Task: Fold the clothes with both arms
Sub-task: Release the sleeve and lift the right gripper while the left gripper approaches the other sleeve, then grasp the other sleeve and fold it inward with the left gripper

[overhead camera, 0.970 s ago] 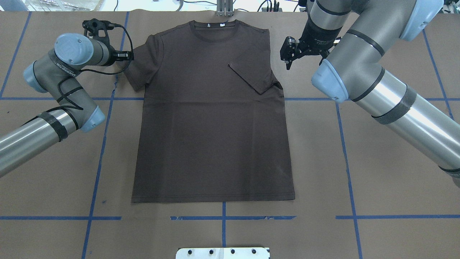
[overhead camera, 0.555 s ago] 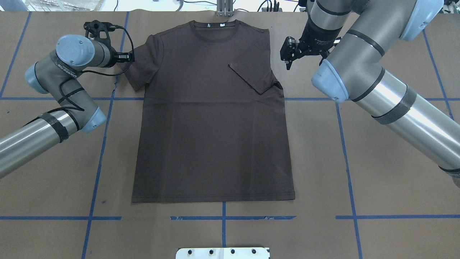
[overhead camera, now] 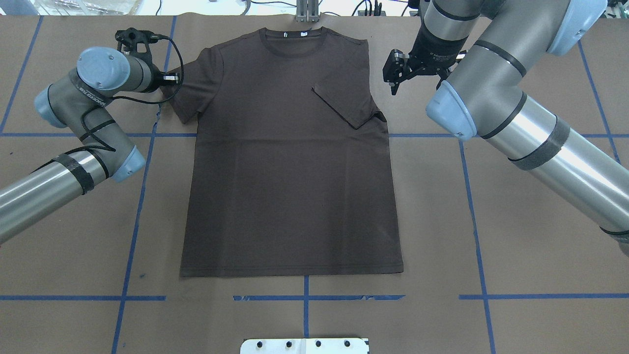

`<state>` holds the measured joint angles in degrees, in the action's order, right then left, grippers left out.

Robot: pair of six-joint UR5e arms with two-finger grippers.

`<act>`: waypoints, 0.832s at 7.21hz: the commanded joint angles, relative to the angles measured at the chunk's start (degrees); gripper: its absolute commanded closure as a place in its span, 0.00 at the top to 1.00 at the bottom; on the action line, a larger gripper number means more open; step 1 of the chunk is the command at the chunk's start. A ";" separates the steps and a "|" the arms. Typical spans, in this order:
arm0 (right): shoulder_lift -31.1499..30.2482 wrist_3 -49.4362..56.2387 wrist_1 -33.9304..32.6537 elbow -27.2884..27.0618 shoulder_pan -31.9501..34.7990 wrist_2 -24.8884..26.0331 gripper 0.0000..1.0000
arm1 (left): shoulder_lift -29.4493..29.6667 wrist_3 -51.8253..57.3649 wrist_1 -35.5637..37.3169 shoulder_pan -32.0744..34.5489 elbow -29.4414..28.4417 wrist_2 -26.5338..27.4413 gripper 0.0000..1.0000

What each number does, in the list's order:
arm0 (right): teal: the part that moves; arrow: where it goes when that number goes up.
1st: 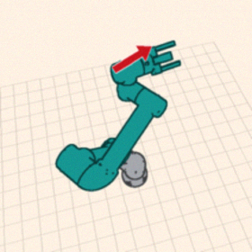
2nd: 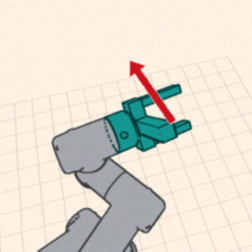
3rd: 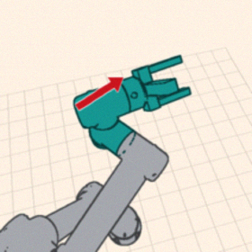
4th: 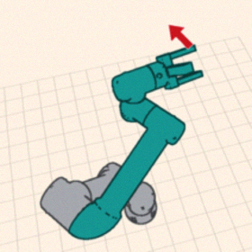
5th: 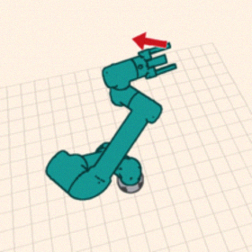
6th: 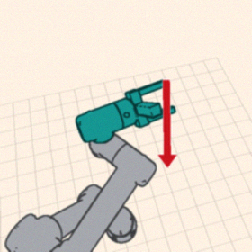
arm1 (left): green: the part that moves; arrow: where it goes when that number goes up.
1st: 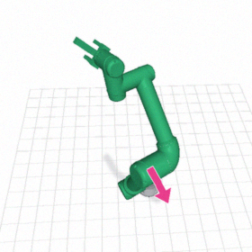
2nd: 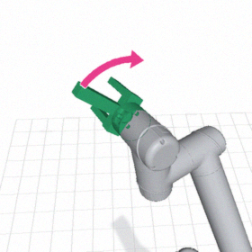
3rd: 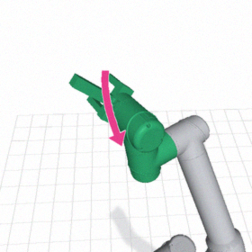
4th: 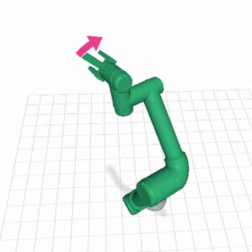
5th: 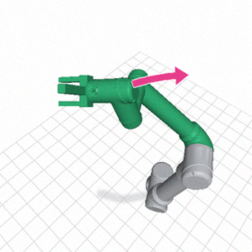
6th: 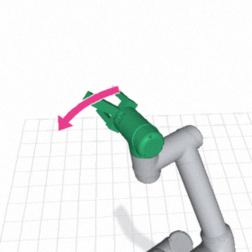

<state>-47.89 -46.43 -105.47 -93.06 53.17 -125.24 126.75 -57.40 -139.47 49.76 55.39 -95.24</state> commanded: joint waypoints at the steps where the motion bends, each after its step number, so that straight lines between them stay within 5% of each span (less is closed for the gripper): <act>1: -0.10 -0.23 0.00 -0.28 -0.09 0.00 1.00 | 0.16 -0.69 0.07 -0.01 0.33 -0.38 0.00; 6: -0.45 0.20 0.09 -0.20 0.00 -0.09 1.00 | 8.56 -9.86 17.71 0.25 10.35 -7.31 0.00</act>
<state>-48.24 -46.43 -105.39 -93.33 53.17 -125.32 131.25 -61.97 -126.43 50.06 63.99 -101.32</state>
